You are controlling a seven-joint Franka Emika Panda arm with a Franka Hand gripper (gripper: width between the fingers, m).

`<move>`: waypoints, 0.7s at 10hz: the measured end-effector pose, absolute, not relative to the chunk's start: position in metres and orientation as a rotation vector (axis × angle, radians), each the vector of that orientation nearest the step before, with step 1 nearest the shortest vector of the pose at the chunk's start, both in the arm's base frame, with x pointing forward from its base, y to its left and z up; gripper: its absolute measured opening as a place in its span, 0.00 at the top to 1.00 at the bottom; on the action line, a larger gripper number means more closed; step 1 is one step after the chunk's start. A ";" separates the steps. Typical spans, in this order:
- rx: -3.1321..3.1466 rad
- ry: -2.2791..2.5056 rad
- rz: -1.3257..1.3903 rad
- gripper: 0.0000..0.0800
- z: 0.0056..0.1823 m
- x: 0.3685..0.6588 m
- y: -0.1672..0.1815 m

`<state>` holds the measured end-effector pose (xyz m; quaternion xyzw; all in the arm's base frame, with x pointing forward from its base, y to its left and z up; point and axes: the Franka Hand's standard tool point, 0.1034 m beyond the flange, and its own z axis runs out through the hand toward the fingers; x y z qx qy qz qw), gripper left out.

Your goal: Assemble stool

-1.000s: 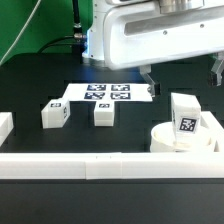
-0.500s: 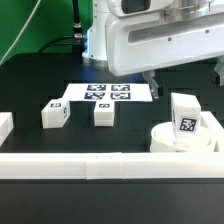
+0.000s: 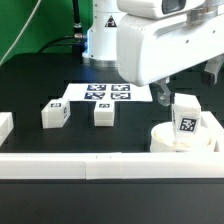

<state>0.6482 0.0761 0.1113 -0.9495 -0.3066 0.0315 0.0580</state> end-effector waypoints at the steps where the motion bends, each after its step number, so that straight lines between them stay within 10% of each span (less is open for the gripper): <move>1: -2.835 -1.059 0.091 0.19 0.111 0.648 0.075; 7: -2.478 -1.838 0.021 0.19 0.106 0.654 0.074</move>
Offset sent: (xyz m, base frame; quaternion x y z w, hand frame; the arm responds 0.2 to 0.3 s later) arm 0.0058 0.0105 -0.0028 -0.0548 0.0199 -0.2601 0.9638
